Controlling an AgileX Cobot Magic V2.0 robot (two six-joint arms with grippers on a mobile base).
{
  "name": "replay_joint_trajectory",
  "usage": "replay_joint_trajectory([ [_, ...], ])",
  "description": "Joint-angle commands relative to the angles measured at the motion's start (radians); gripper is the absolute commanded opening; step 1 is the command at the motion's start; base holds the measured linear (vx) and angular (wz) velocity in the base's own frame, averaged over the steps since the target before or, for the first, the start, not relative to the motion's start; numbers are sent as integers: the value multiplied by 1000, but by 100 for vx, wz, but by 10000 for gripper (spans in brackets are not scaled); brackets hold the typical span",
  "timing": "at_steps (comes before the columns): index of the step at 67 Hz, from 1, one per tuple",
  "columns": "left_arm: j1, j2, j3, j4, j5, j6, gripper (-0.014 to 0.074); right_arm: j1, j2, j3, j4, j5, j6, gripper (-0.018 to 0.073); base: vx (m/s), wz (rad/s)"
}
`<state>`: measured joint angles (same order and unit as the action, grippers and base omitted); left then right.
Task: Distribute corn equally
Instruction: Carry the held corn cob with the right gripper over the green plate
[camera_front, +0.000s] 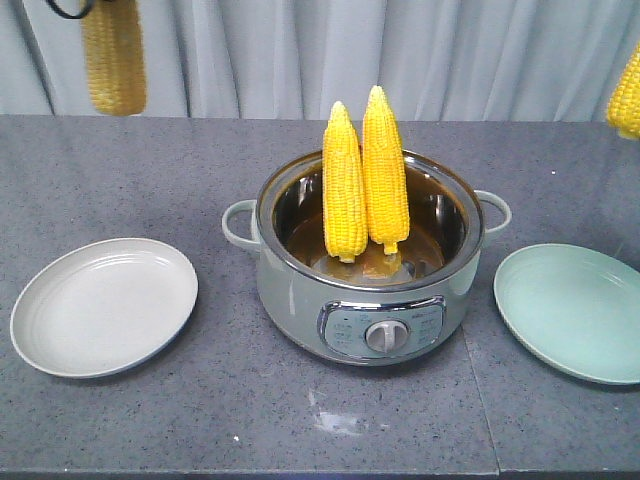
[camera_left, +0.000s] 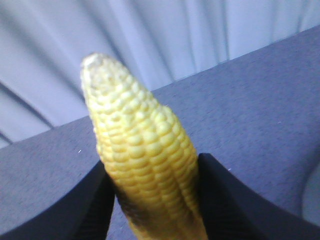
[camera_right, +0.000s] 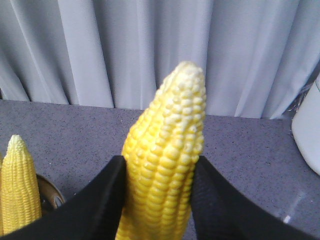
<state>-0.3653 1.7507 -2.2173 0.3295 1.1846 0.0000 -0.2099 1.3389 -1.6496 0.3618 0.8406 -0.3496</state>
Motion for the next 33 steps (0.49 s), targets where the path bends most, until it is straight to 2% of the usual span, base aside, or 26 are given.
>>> replay_joint_trajectory([
  [1, 34, -52, -27, 22, 0, -24, 129, -6, -27, -31, 13, -67, -2, -9, 0, 0],
  [12, 64, -54, -27, 18, 8, -41, 129, -6, -27, -31, 13, -67, -2, -9, 0, 0],
  [33, 65, -53, -27, 18, 2, -41, 129, -6, -27, -31, 13, -67, -2, -9, 0, 0],
])
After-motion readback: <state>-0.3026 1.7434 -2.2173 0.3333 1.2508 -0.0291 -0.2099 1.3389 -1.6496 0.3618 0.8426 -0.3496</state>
